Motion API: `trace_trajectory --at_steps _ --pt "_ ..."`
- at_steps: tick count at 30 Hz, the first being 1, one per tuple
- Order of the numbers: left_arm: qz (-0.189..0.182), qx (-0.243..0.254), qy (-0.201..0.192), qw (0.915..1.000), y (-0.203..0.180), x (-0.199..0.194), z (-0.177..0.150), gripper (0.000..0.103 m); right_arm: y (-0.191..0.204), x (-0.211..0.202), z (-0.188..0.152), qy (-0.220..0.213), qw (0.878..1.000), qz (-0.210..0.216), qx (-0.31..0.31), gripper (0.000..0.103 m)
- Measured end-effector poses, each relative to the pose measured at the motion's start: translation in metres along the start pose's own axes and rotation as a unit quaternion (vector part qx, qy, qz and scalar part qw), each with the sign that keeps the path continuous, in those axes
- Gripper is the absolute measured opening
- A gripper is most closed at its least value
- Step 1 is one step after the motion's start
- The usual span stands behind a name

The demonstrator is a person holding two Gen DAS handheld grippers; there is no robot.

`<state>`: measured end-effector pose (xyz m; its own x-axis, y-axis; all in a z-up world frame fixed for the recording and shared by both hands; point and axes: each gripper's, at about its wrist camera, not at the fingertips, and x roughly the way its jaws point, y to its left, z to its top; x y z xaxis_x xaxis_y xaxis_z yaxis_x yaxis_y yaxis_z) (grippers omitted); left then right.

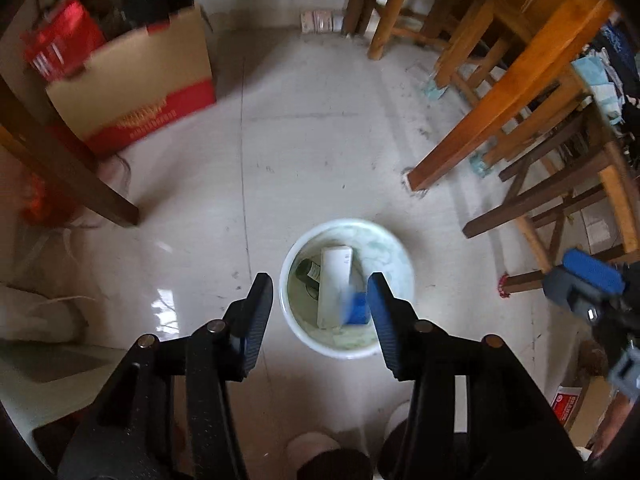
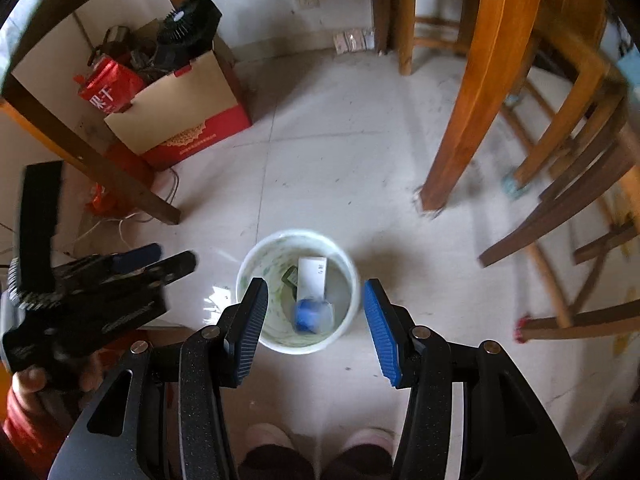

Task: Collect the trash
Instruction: 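Grasp the blue Lucky cup from the floor with the left tool and drop it into the bucket, then raise both empty tools back toward the items on the tablecloth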

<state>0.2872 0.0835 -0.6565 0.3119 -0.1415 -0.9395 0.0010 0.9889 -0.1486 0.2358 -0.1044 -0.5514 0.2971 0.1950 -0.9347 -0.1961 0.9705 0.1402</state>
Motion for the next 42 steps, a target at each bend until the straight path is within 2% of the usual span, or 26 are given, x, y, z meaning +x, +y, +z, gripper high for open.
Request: trace_trajectory --at_steps 7,14,23,29,32,37,42 --pt "-0.012 -0.029 -0.027 0.9991 -0.024 -0.144 0.022 0.048 0.014 -0.121 0.042 -0.021 1.000 0.008 -0.001 0.046" --pt "-0.002 -0.019 -0.081 0.9965 -0.050 -0.302 0.055 0.048 0.044 -0.236 0.078 -0.054 0.998 0.012 -0.019 0.046" --pt "-0.005 -0.017 -0.156 0.9875 -0.061 -0.459 0.090 0.048 0.084 -0.369 0.112 -0.119 0.992 0.019 -0.037 0.046" --pt "0.013 0.007 -0.216 0.9764 -0.060 -0.540 0.096 0.049 0.107 -0.434 0.122 -0.160 0.986 0.016 -0.051 0.046" --pt "0.012 0.006 -0.239 0.9709 -0.056 -0.565 0.097 0.052 0.116 -0.459 0.124 -0.182 0.982 0.008 -0.055 0.046" --pt "0.005 0.006 -0.258 0.9660 -0.053 -0.590 0.100 0.054 0.121 -0.490 0.123 -0.220 0.974 0.014 -0.046 0.046" --pt "0.012 0.011 -0.266 0.9638 -0.057 -0.596 0.112 0.067 0.120 -0.500 0.137 -0.244 0.968 0.002 -0.048 0.060"
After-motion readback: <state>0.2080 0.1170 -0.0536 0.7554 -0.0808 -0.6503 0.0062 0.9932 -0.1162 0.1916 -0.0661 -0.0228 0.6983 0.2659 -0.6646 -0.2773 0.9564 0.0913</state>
